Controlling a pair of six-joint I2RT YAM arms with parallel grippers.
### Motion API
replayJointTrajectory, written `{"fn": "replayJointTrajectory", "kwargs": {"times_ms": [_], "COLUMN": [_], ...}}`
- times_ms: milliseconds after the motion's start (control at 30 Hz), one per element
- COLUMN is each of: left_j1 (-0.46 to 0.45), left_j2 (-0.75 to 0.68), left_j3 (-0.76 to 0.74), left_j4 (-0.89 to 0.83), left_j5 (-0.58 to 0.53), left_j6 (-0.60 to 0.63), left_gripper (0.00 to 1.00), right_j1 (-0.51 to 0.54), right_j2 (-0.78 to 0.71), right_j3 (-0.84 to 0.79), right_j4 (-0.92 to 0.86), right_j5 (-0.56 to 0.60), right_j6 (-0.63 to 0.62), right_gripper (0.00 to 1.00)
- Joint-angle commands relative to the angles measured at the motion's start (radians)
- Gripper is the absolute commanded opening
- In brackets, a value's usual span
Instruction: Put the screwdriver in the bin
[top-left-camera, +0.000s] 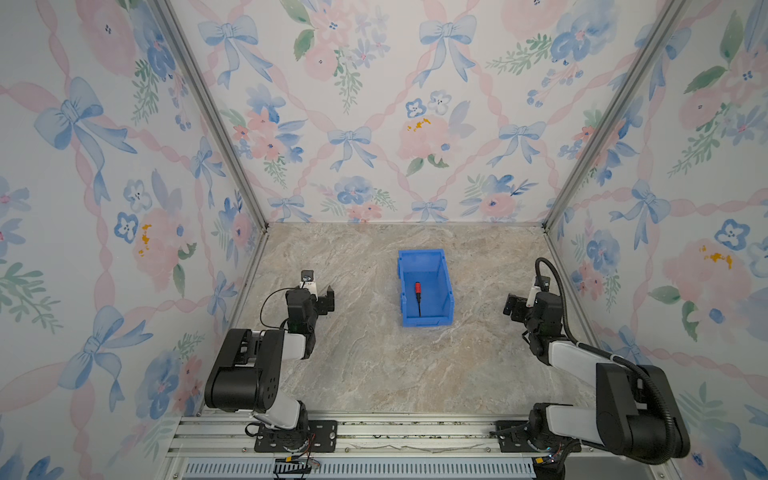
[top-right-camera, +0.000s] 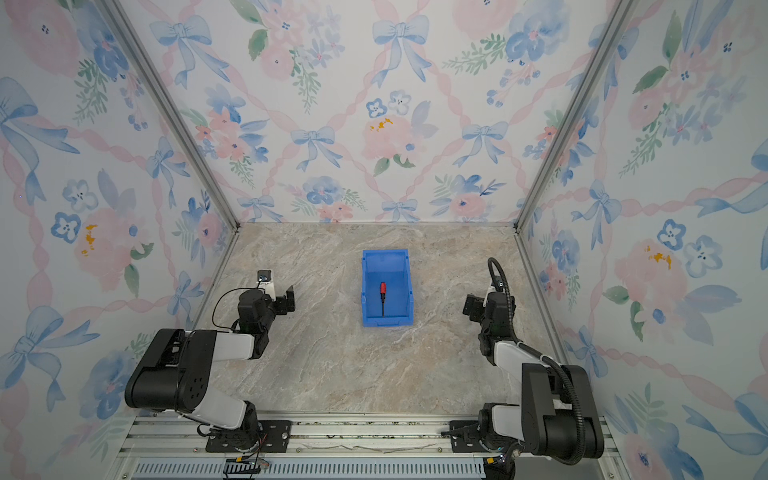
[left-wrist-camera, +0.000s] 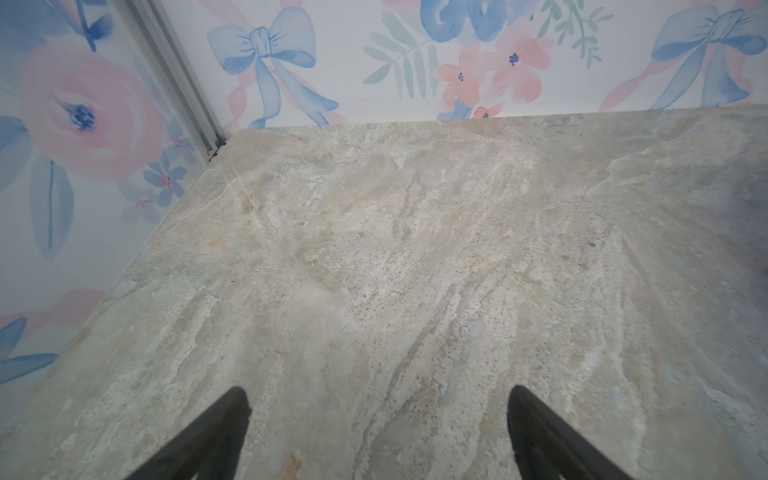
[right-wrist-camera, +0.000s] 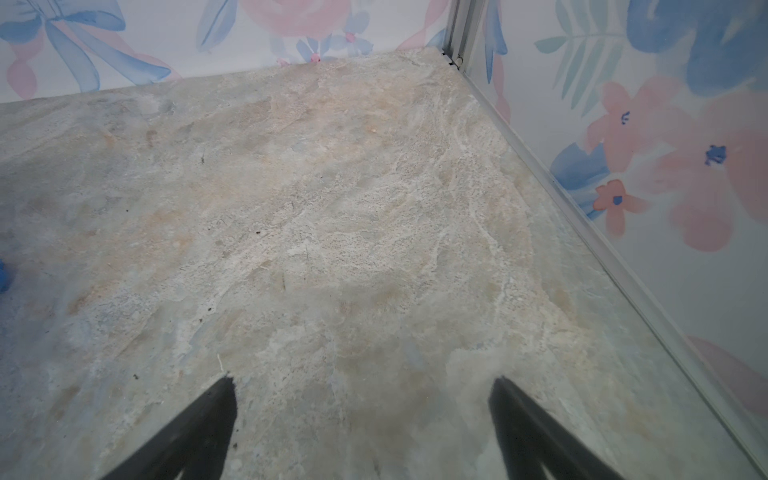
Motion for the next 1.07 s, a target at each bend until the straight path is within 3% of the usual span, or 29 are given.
{"fn": "replayJointTrajectory", "kwargs": {"times_ms": [0, 133, 300, 400, 500, 533, 633, 700, 1033], "left_j1": [0.004, 0.005, 0.019, 0.005, -0.006, -0.009, -0.009, -0.009, -0.003], "left_j2": [-0.009, -0.015, 0.011, 0.015, 0.011, 0.013, 0.015, 0.016, 0.017], "left_j3": [-0.013, -0.050, -0.125, -0.130, -0.137, -0.137, -0.135, -0.135, -0.135], "left_j4": [0.049, 0.104, 0.255, 0.273, 0.282, 0.285, 0.286, 0.286, 0.285], "left_j5": [0.029, 0.052, 0.063, 0.031, 0.006, 0.000, 0.001, 0.001, 0.013], "left_j6": [-0.010, -0.004, -0.015, -0.008, -0.004, -0.003, -0.004, -0.004, -0.005], "left_gripper": [0.97, 0.97, 0.97, 0.97, 0.97, 0.97, 0.97, 0.98, 0.97], "right_j1": [-0.004, 0.004, 0.025, 0.048, 0.065, 0.068, 0.091, 0.091, 0.093], "right_j2": [0.057, 0.129, 0.158, 0.173, 0.233, 0.202, 0.225, 0.208, 0.215], "right_j3": [0.056, 0.043, 0.101, 0.071, -0.016, 0.011, -0.006, 0.008, -0.001], "right_j4": [0.099, 0.225, 0.134, 0.199, 0.439, 0.328, 0.401, 0.342, 0.374], "right_j5": [-0.040, -0.070, -0.122, -0.107, -0.097, -0.090, -0.036, -0.036, -0.031], "right_j6": [-0.009, -0.010, -0.060, -0.082, -0.095, -0.103, -0.109, -0.112, -0.111], "right_gripper": [0.97, 0.97, 0.97, 0.97, 0.97, 0.97, 0.97, 0.97, 0.97]}}
